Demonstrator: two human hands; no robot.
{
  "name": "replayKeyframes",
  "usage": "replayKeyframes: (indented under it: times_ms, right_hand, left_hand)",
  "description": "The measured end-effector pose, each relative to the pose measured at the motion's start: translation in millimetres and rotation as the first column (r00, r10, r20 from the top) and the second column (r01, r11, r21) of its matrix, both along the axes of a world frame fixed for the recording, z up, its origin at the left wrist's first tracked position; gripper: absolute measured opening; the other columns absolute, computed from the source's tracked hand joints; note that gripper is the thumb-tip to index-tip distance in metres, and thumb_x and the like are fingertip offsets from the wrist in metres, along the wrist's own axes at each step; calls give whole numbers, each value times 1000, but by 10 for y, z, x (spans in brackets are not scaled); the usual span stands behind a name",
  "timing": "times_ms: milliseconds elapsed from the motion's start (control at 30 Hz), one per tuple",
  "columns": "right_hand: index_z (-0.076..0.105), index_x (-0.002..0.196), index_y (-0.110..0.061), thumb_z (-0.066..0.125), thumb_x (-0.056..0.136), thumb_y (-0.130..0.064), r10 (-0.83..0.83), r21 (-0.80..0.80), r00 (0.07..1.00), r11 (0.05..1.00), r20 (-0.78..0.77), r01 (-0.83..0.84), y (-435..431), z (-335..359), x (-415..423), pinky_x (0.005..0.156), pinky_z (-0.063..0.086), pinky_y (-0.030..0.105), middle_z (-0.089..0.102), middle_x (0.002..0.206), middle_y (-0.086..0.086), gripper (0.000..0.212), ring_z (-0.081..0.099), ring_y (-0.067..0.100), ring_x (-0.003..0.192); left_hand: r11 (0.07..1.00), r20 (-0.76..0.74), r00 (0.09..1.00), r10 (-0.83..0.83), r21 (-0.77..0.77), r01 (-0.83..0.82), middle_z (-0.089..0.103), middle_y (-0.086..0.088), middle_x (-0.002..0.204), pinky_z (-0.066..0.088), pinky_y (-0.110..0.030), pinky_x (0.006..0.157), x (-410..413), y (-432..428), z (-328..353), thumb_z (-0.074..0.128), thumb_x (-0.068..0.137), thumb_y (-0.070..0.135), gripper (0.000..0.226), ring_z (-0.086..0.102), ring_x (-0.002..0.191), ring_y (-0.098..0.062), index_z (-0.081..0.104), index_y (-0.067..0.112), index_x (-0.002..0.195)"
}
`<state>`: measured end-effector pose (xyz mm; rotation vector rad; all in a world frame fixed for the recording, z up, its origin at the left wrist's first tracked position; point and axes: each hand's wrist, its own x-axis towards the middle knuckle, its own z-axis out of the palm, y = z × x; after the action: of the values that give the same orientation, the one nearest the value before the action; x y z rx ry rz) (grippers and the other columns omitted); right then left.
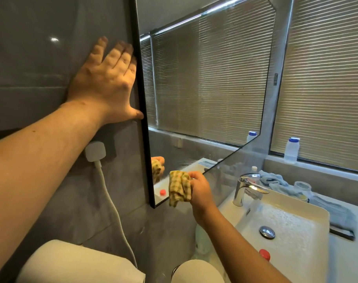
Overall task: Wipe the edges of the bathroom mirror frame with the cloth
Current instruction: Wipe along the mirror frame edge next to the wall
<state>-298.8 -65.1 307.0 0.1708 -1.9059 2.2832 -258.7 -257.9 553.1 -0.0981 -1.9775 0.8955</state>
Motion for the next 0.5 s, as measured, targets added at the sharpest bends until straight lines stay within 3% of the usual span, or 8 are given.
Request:
replayKeyframes:
  times_ms: [100,233,333,433,500]
  right_hand:
    - [62,88,-7,51,91,-4,-35,-23,998,999,46,36,-71,17,-87,64,48,36,62,83,14,11,57,24,75]
    - [60,90,-13,57,92,-14,-381,23,917,924,114,381,-162,-54,-301,65,52,32,64,85,3,4,60,17,74]
    - [57,74,-20,52,94,-18,-521,-27,836,846,172,533,-177,-31,-394,67,52,39,63,79,0,20,60,23,76]
    - [65,69,-21,48,100,-30,-439,-215,889,863,129,458,-197,44,-338,68,53,35,68,74,-2,36,64,19,73]
    - [72,76,-23,57,95,-36,-388,-138,920,916,-55,377,-214,32,-302,72,59,35,73,82,2,27,70,17,79]
  left_hand:
    - [1000,2,1000,-6,3,6,22,-19,158,4,-51,121,-28,-19,0,43,66,88,123,17,148,-31,25,0,149]
    - [999,2,999,-44,11,44,24,-20,158,4,-52,120,-47,-29,-5,48,66,84,121,18,148,-32,27,-2,148]
    - [998,1,998,-66,20,66,26,-21,157,5,-52,120,-50,-27,5,53,65,83,121,20,147,-33,29,-2,147]
    - [998,10,998,-62,16,62,26,-21,156,6,-53,120,-49,-18,2,52,64,83,121,20,147,-34,29,-3,147]
    - [999,11,999,-49,11,49,25,-20,157,6,-52,120,-36,-16,0,48,65,85,121,19,147,-33,28,-2,148]
